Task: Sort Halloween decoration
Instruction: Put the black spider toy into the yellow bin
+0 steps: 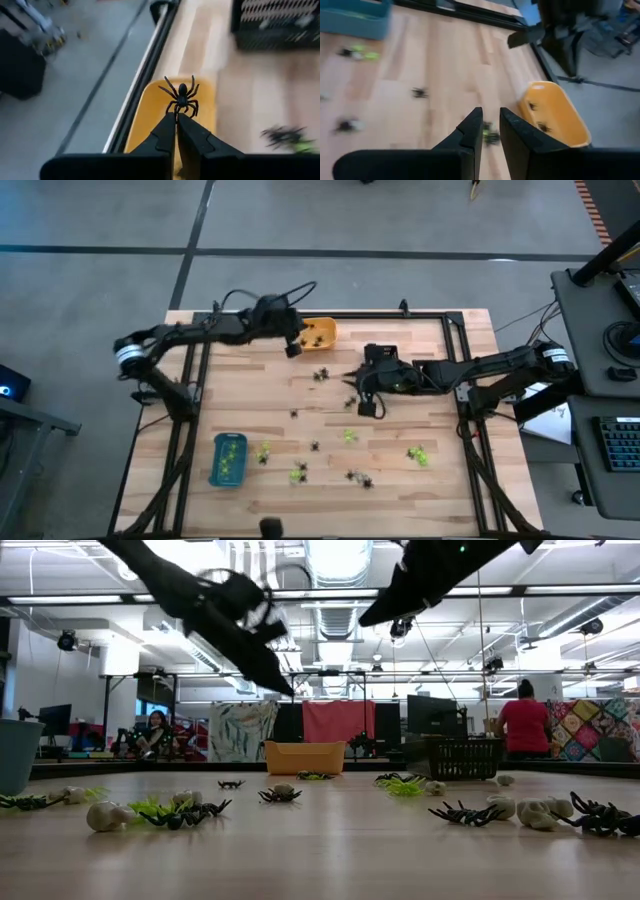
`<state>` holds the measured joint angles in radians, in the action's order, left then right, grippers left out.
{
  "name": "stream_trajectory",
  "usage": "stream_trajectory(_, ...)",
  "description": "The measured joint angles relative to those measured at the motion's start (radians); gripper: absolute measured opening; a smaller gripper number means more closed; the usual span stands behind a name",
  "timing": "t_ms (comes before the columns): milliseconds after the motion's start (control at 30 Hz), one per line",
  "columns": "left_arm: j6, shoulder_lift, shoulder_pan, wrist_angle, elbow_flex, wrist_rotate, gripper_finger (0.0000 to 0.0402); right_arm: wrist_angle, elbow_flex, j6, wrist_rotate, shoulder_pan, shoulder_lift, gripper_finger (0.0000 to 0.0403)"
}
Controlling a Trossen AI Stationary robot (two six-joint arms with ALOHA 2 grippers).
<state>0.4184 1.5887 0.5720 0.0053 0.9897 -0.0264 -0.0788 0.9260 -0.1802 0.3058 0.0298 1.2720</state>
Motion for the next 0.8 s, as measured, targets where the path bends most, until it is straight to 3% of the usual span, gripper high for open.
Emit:
stream_trajectory(167, 0.005, 0.177, 0.052, -0.207, 0.181, -0.002, 0.0000, -0.008, 0.000, -0.013, 0.003, -0.079, 0.000, 0.0057)
stream_trajectory(367, -0.030, 0.307, 0.079, -0.316, 0.300, -0.002, 0.0000, -0.034, 0.000, 0.005, 0.002, -0.108, 0.001, 0.0057)
stream_trajectory(800, -0.061, 0.305, 0.074, -0.380, 0.318, -0.018, 0.0000, -0.045, -0.001, 0.093, -0.079, -0.107, 0.001, 0.0057)
